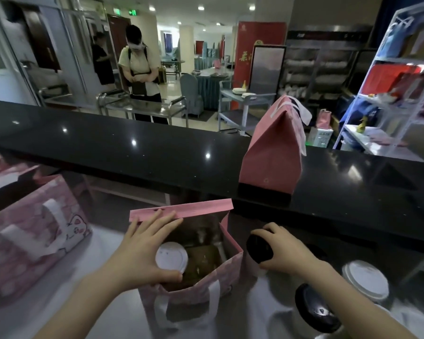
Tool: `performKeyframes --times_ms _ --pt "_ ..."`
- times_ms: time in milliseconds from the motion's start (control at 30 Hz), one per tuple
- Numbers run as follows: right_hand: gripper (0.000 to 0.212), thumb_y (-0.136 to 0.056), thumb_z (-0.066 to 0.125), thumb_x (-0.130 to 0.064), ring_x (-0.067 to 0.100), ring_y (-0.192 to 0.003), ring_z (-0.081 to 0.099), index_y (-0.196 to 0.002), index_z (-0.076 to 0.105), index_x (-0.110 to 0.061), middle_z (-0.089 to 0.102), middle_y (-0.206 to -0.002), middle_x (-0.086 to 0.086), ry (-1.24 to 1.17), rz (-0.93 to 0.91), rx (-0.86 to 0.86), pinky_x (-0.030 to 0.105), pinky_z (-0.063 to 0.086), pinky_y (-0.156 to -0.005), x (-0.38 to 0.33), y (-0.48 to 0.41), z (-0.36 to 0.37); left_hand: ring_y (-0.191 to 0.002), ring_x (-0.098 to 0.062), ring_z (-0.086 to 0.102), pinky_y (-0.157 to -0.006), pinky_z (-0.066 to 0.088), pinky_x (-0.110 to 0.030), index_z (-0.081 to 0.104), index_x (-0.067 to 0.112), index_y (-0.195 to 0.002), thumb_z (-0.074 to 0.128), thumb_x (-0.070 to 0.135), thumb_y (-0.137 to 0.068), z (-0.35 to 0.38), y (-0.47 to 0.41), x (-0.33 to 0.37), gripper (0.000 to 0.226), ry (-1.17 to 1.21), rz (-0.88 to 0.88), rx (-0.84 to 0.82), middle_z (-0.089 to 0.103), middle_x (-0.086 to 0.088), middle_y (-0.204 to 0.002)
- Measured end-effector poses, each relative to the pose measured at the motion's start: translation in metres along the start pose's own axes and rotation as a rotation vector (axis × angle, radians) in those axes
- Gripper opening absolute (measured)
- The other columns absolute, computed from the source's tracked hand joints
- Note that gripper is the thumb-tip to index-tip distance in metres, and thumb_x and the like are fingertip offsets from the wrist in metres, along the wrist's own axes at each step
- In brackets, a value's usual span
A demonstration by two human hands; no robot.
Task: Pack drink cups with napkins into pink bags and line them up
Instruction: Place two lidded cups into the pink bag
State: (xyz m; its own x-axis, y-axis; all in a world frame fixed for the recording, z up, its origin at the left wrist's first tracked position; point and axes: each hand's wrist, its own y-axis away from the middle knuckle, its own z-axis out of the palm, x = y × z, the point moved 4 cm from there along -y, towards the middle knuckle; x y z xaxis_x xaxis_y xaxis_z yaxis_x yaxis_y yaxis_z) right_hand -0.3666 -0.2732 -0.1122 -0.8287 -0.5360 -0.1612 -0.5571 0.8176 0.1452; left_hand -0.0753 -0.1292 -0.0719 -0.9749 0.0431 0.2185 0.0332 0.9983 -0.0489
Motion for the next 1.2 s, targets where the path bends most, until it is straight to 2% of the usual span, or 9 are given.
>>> performKeyframes --times_ms 300,433,567,700,800,900,1000,1100,1200 --pt "0.080 -0.063 0.074 -0.045 0.008 -0.117 0.045 -0.137 0.044 -0.042 0.042 -0.126 -0.015 -0.092 -0.252 0.333 0.035 0.049 -0.093 -0.072 0.044 -0.150 -0.143 -0.003 -0.023 -0.119 -0.011 -0.045 -0.006 0.050 -0.147 0.051 0.080 -0.055 0.001 -0.013 -0.007 0.112 0.046 0.029 -0.059 -0.013 0.026 -0.157" --pt "0.079 -0.065 0.075 -0.043 0.008 -0.119 0.045 -0.138 0.043 -0.042 0.043 -0.128 -0.013 -0.105 -0.339 0.407 0.035 0.048 -0.096 -0.116 0.050 -0.174 -0.143 -0.003 -0.022 -0.119 -0.009 -0.046 -0.004 0.048 -0.148 0.053 0.083 -0.055 0.003 -0.020 -0.011 0.115 0.061 0.059 -0.047 -0.011 0.026 -0.157" --pt "0.078 -0.070 0.075 -0.041 0.008 -0.119 0.041 -0.139 0.038 -0.042 0.039 -0.130 -0.012 -0.070 -0.405 0.285 0.034 0.050 -0.094 -0.158 0.038 -0.139 -0.144 -0.006 -0.019 -0.120 -0.005 -0.048 -0.002 0.047 -0.149 0.057 0.081 -0.059 0.004 -0.022 -0.013 0.113 0.089 0.093 -0.036 -0.007 0.023 -0.159" --pt "0.078 -0.071 0.074 -0.041 0.015 -0.118 0.042 -0.139 0.035 -0.041 0.037 -0.132 -0.009 0.047 -0.358 0.177 0.035 0.052 -0.087 -0.163 0.020 -0.090 -0.143 -0.004 -0.018 -0.120 -0.005 -0.042 -0.005 0.047 -0.149 0.057 0.076 -0.062 0.000 -0.020 -0.015 0.111 0.070 0.096 -0.034 -0.008 0.023 -0.159" --pt "0.082 -0.072 0.072 -0.043 0.017 -0.122 0.038 -0.143 0.031 -0.039 0.036 -0.133 -0.007 0.107 -0.308 0.113 0.028 0.044 -0.080 -0.151 0.011 -0.066 -0.144 -0.003 -0.017 -0.118 -0.002 -0.036 -0.004 0.046 -0.149 0.063 0.065 -0.060 -0.004 -0.015 -0.020 0.113 0.029 0.143 -0.089 -0.009 0.023 -0.158" --pt "0.083 -0.070 0.072 -0.045 0.015 -0.122 0.037 -0.142 0.031 -0.041 0.036 -0.131 -0.009 0.089 -0.278 0.090 0.025 0.039 -0.076 -0.142 0.008 -0.062 -0.144 -0.002 -0.016 -0.116 0.000 -0.029 -0.007 0.047 -0.148 0.067 0.065 -0.055 -0.010 -0.012 -0.022 0.120 -0.003 0.185 -0.084 -0.012 0.027 -0.155" --pt "0.078 -0.068 0.075 -0.045 0.014 -0.116 0.043 -0.136 0.037 -0.044 0.041 -0.126 -0.010 0.033 -0.260 0.086 0.028 0.046 -0.078 -0.144 0.007 -0.075 -0.137 0.004 -0.025 -0.116 -0.004 -0.029 -0.017 0.051 -0.144 0.065 0.076 -0.046 -0.011 -0.010 -0.018 0.130 0.000 0.200 -0.069 -0.023 0.032 -0.147" --pt "0.076 -0.069 0.077 -0.042 0.015 -0.112 0.047 -0.135 0.039 -0.042 0.043 -0.126 -0.008 -0.002 -0.264 0.073 0.036 0.052 -0.085 -0.158 0.006 -0.079 -0.133 0.003 -0.034 -0.114 -0.013 -0.031 -0.037 0.057 -0.128 0.062 0.081 -0.042 -0.003 -0.006 -0.011 0.133 -0.015 0.204 -0.071 -0.033 0.031 -0.142" --pt "0.078 -0.069 0.079 -0.038 0.017 -0.110 0.045 -0.136 0.039 -0.038 0.044 -0.124 -0.005 0.060 -0.284 0.015 0.035 0.050 -0.081 -0.169 0.004 -0.064 -0.133 0.002 -0.037 -0.110 -0.018 -0.028 -0.040 0.056 -0.127 0.061 0.081 -0.042 0.002 -0.001 -0.009 0.134 -0.003 0.201 -0.044 -0.036 0.030 -0.144"
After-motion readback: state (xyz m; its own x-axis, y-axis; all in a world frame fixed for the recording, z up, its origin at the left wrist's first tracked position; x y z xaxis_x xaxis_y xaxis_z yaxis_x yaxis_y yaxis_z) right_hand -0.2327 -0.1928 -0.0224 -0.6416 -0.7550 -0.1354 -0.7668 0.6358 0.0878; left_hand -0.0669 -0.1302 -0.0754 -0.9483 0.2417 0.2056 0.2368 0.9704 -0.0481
